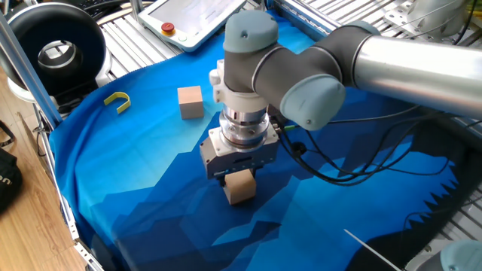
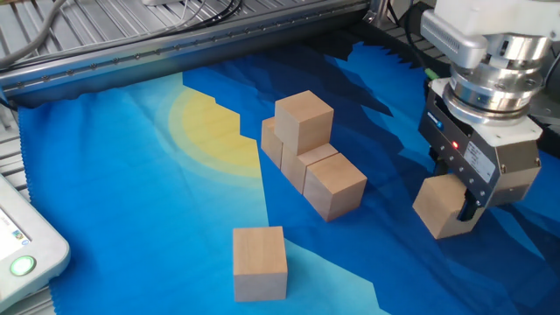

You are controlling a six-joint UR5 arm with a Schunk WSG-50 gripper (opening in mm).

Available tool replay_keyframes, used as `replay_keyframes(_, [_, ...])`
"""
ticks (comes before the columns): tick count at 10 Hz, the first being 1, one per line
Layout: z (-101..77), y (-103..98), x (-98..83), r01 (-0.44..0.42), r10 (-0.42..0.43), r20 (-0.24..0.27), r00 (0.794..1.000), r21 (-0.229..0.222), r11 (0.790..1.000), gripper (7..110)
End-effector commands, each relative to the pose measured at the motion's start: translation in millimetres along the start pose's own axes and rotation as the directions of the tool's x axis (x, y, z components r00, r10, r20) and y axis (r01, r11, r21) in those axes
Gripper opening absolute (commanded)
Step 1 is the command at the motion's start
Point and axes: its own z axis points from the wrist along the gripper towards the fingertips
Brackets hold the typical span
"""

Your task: Stack the blocks into a pyramid shape

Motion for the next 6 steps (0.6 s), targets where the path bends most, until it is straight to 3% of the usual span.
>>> replay_keyframes(1, [-1.0, 2.6, 2.9, -0.006, 0.006, -0.015, 1.0, -0.013, 1.0, 44])
replay_keyframes(2, [-5.9, -1.0, 8.8, -0.014, 0.014, -0.049, 0.999, -0.003, 1.0, 44])
replay_keyframes(3, [-11.0, -2.6, 13.1, -0.038, 0.038, -0.075, 0.996, 0.004, 0.999, 22])
replay_keyframes(4, [-12.0, -2.8, 12.2, -0.062, 0.063, -0.074, 0.995, 0.01, 0.998, 22])
replay_keyframes(5, [-12.5, 0.5, 10.2, -0.056, 0.056, -0.067, 0.996, -0.004, 0.998, 7])
replay_keyframes(6, [-15.8, 0.6, 8.0, -0.049, 0.048, -0.061, 0.997, -0.007, 0.999, 7])
